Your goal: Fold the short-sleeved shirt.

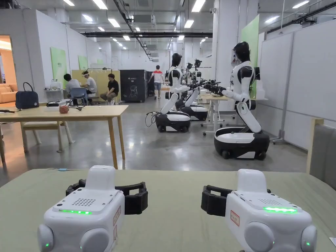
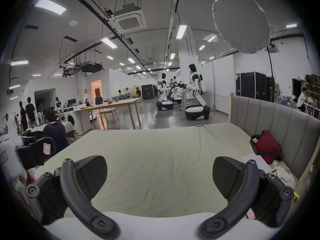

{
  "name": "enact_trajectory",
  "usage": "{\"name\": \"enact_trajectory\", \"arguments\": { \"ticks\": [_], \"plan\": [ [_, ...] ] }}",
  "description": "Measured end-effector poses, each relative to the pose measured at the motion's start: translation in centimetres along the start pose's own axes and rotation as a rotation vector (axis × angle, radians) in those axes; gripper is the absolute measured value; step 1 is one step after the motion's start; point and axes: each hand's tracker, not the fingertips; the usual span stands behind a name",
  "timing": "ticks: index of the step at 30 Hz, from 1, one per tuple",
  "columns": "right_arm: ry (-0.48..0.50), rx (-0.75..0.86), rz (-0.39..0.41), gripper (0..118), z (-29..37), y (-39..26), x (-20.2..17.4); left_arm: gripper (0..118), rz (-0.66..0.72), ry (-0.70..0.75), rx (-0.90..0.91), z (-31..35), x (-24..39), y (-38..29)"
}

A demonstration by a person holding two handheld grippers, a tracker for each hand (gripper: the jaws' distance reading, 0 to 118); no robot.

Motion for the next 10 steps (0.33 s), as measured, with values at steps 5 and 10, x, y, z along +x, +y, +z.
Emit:
{"name": "enact_trajectory", "arguments": {
  "ticks": [5, 10],
  "plan": [
    [-0.016, 0.023, 0.003, 118, 0.53, 0.08, -0.34, 118, -0.001, 0.000, 0.001, 0.04, 0.13, 0.07],
    [-0.018, 0.034, 0.005, 118, 0.63, 0.34, -0.17, 118, -0.002, -0.003, 0.006, 0.31, 0.30, 0.39]
  ]
}}
